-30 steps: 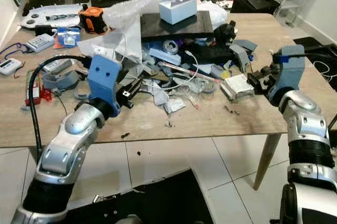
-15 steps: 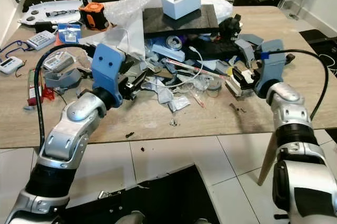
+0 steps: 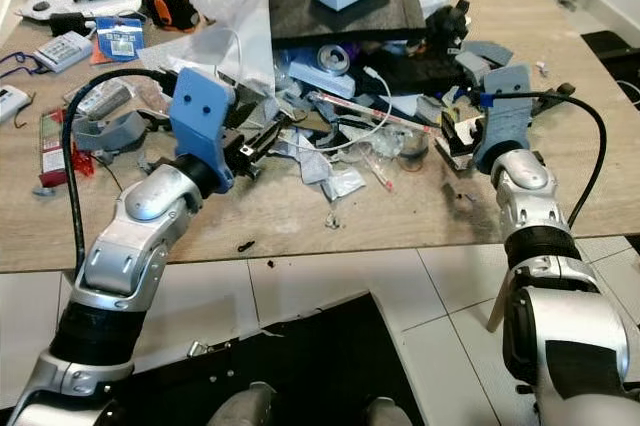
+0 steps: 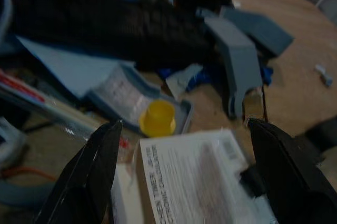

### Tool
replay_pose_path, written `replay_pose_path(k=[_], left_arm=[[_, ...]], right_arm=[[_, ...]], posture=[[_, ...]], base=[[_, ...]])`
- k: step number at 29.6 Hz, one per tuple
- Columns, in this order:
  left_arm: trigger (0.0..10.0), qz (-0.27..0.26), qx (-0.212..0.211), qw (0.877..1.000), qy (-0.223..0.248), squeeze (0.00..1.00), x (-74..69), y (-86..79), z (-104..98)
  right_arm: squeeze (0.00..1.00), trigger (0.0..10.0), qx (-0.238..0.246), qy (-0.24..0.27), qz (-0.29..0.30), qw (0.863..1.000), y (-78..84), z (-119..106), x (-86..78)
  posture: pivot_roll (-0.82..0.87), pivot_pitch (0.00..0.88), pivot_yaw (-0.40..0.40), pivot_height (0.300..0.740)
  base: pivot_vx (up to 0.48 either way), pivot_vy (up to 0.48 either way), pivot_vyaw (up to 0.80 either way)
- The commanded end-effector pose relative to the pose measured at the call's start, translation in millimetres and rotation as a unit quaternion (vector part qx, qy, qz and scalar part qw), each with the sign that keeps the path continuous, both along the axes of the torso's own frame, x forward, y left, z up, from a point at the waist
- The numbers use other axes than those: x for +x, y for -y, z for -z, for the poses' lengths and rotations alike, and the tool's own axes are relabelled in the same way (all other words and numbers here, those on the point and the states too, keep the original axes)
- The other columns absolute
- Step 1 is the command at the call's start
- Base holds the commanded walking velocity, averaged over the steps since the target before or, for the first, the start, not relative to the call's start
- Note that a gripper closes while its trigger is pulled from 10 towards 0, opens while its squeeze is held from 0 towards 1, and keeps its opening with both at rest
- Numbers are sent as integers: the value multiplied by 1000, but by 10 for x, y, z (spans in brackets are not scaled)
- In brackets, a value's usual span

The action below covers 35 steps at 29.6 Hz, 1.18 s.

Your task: Picking trash to rubbish bin

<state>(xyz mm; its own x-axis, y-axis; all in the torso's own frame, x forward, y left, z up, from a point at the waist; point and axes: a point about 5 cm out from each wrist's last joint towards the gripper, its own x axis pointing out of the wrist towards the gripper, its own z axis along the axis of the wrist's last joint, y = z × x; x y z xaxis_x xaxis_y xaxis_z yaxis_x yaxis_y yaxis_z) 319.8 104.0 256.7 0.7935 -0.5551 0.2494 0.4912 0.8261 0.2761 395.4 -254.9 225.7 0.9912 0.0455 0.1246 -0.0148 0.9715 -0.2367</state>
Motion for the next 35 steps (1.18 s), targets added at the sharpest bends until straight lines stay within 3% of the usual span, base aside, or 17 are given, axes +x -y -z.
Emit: replay_pose_path(k=[1,8,14,22,23,24,25,26,35], left_arm=[[10000,54,-6,998,-13,0,-99,141,31],[10000,138,-49,989,-31,0,-225,332,-14],[10000,163,-37,985,-32,0,-280,384,-14],[10000,187,-18,981,-39,0,-345,401,10],[10000,210,-7,977,-44,0,-386,433,16],[10000,228,3,973,-48,0,-418,461,22],[10000,238,9,970,-51,0,-436,478,27],[10000,243,15,969,-52,0,-445,491,32],[10000,242,27,969,-53,0,-438,511,60]], right_arm=[[0,10000,7,-12,7,1000,8,77,-5],[0,10000,52,-58,19,997,5,291,-21],[0,10000,111,-137,17,984,-40,551,-47],[0,10000,88,-167,-1,982,-69,624,-63],[0,4353,79,-181,3,980,-61,661,-74],[0,2039,73,-190,11,979,-46,689,-85],[0,353,71,-195,17,978,-34,705,-91],[0,0,72,-198,19,977,-27,712,-95],[0,0,77,-198,18,977,8,675,-94]], posture=[[82,317,3,740],[85,328,-12,740],[82,322,-12,740],[88,322,-21,740],[87,324,-21,740],[87,325,-22,740],[87,325,-22,740],[90,323,-21,740],[78,317,-21,740]], base=[[0,0,0],[0,0,0],[0,0,0],[0,0,0],[0,0,0],[0,0,0],[0,0,0],[0,0,0],[0,0,0]])
